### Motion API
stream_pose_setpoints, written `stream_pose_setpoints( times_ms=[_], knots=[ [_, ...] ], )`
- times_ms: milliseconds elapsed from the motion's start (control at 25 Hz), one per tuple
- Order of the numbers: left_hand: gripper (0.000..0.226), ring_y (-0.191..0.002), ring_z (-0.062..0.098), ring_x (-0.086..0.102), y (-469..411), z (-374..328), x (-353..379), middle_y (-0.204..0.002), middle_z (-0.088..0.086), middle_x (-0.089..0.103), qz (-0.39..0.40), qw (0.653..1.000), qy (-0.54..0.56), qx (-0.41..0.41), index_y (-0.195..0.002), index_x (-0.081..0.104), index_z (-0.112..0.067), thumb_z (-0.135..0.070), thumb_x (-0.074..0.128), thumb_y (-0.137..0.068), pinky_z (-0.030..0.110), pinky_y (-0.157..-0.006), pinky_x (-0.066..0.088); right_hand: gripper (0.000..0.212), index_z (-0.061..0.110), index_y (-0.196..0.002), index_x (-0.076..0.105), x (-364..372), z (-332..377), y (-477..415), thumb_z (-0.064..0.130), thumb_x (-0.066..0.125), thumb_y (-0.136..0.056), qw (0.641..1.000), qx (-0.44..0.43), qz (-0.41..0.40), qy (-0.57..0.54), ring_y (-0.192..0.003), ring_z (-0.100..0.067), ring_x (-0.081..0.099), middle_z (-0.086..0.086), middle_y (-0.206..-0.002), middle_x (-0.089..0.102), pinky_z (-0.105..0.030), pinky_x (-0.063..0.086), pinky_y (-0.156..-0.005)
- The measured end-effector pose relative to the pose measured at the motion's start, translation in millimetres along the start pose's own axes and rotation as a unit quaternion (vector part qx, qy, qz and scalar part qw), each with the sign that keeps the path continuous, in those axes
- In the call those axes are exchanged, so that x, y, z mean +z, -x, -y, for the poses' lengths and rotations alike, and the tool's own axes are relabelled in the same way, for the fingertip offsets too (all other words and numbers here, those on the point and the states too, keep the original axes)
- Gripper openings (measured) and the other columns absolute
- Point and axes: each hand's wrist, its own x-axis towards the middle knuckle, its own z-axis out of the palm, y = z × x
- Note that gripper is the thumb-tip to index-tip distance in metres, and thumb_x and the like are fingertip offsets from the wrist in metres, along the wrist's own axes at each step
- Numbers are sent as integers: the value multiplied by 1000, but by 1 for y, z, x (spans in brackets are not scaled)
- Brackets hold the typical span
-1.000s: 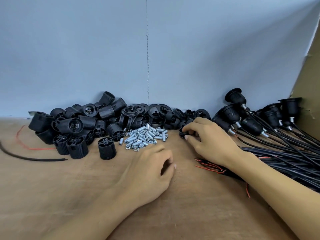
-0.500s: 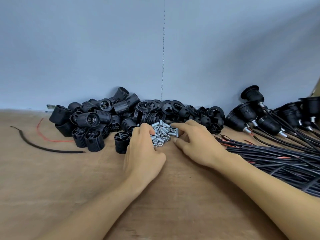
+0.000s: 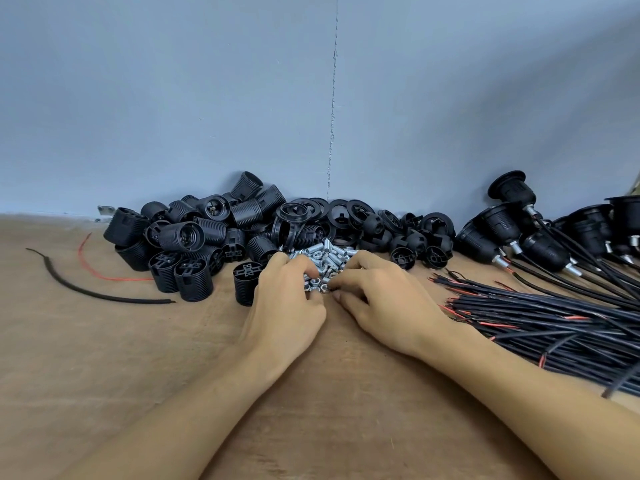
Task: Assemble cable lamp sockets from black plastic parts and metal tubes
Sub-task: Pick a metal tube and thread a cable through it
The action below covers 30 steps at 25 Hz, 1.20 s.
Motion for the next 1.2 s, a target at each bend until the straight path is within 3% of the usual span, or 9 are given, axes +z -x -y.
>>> stream_pose_setpoints(
  times_ms=[160, 320, 560, 880, 1040, 1120, 1200],
  knots=[
    [18, -74, 7, 47, -1, 1, 1, -84, -12, 42, -8, 1000, 2, 17, -93, 68, -25, -9, 71, -83, 23, -72, 38, 33, 35, -128, 63, 0, 2, 0, 36, 59, -96, 1000, 13, -4, -1, -105, -13, 57, 12, -115, 55, -32, 49, -83],
    [15, -75, 5, 52, 0, 1, 2, -85, -13, 43, 6, 999, -3, 34, -94, 76, -27, -16, 71, -86, 21, -71, 39, 21, 33, -114, 68, -3, 1, 5, 32, 63, -94, 999, 27, -15, -16, -98, -12, 58, 12, -107, 58, -34, 50, -81],
    [15, -93, 13, 58, 3, -4, -1, -96, -11, 49, 47, 998, -27, 28, -103, 78, -34, -33, 68, -92, 36, -83, 52, 12, 30, -103, 68, -12, -7, 9, 28, 67, -91, 997, 70, -13, -37, -80, 1, 50, 17, -92, 61, -24, 43, -74],
    [7, -89, 3, 55, 7, -7, -4, -97, -17, 48, 76, 994, -13, 78, -96, 74, -30, -30, 67, -95, 31, -81, 51, 6, 29, -97, 70, -23, -12, 11, 31, 67, -92, 991, 120, 34, -43, -85, -8, 59, 16, -82, 61, -36, 53, -82],
    [13, -77, -12, 52, 11, -15, -3, -87, -26, 57, 44, 993, 79, 79, -87, 66, -32, -21, 66, -95, 7, -70, 37, 7, 26, -102, 66, -21, -13, 17, 27, 64, -96, 992, 107, 9, -70, -87, -6, 57, 13, -92, 61, -27, 48, -81],
    [13, -68, -11, 55, 12, -20, -3, -74, -31, 64, 15, 984, 178, 17, -85, 69, -29, -20, 68, -94, 5, -67, 37, 7, 25, -102, 66, -21, -11, 19, 23, 65, -96, 981, 112, -23, -155, -81, -3, 59, 13, -88, 65, -18, 47, -75],
    [11, -65, -6, 59, 11, -23, -2, -79, -21, 72, 0, 960, 276, -54, -86, 72, -29, -21, 71, -93, 8, -66, 41, 8, 26, -100, 68, -21, -6, 20, 20, 68, -94, 970, 103, -44, -217, -78, -2, 60, 12, -86, 67, -13, 45, -70]
  ],
)
